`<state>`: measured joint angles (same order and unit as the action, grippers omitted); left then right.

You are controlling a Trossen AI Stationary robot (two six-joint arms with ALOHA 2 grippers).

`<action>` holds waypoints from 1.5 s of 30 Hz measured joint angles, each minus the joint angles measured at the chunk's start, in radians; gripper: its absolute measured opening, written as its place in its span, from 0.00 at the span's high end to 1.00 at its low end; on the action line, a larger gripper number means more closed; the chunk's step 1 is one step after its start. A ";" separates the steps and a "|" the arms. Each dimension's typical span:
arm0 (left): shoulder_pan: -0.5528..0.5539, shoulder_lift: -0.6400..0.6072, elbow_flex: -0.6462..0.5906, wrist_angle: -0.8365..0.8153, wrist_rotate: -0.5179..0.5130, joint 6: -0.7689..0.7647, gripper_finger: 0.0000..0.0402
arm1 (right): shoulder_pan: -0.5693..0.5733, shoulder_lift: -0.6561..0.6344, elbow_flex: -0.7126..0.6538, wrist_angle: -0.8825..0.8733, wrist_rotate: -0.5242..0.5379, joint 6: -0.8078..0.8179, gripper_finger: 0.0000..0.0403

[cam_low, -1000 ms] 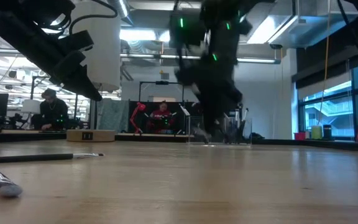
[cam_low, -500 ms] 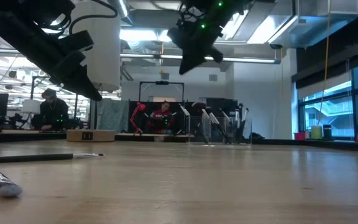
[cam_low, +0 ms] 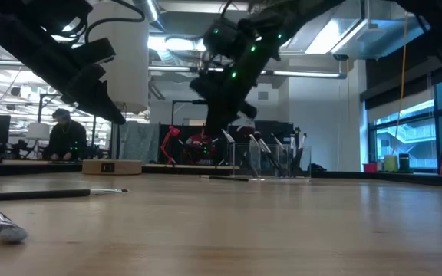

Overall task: Put items in baskets/containers
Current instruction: Put the black eyeshadow brush into the transparent organizer

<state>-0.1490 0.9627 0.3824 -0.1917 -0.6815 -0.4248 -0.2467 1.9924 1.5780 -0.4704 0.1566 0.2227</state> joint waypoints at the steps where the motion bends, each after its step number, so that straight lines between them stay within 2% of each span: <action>1: 0.000 0.000 0.000 0.000 -0.008 0.000 0.85 | 0.007 0.013 0.000 0.005 0.004 -0.007 0.91; 4: 0.000 0.000 0.000 0.000 -0.015 0.000 0.85 | 0.034 0.042 0.000 -0.009 0.050 -0.018 0.89; 10: 0.000 0.000 0.000 -0.010 -0.008 0.004 0.85 | 0.098 0.045 0.001 -0.152 0.270 -0.010 0.89; 12: 0.000 0.000 0.000 -0.023 -0.005 0.001 0.85 | 0.114 0.039 0.001 -0.221 0.300 0.023 0.89; 17: 0.000 0.000 0.000 -0.056 -0.001 -0.030 0.85 | 0.125 0.035 -0.020 -0.341 0.239 0.162 0.89; 21: 0.000 0.000 0.000 -0.057 0.002 -0.040 0.85 | 0.106 0.035 -0.087 -0.284 0.217 0.194 0.86; 25: 0.000 0.000 0.000 -0.054 0.002 -0.051 0.85 | 0.066 0.033 -0.149 -0.140 0.155 0.197 0.79; 29: 0.000 0.000 0.000 -0.052 -0.010 -0.050 0.85 | 0.041 0.034 -0.166 -0.071 0.121 0.195 0.72; 33: 0.000 0.000 0.000 -0.052 -0.013 -0.037 0.85 | 0.036 0.035 -0.184 -0.027 0.118 0.189 0.69; 39: 0.000 0.000 0.000 -0.052 -0.013 -0.037 0.85 | 0.036 0.035 -0.227 0.034 0.104 0.215 0.73; 45: 0.000 0.000 0.000 -0.052 -0.012 -0.037 0.85 | 0.036 0.030 -0.271 0.074 0.091 0.217 0.83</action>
<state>-0.1490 0.9627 0.3824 -0.2436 -0.6938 -0.4614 -0.2108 2.0221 1.3067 -0.3960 0.2478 0.4398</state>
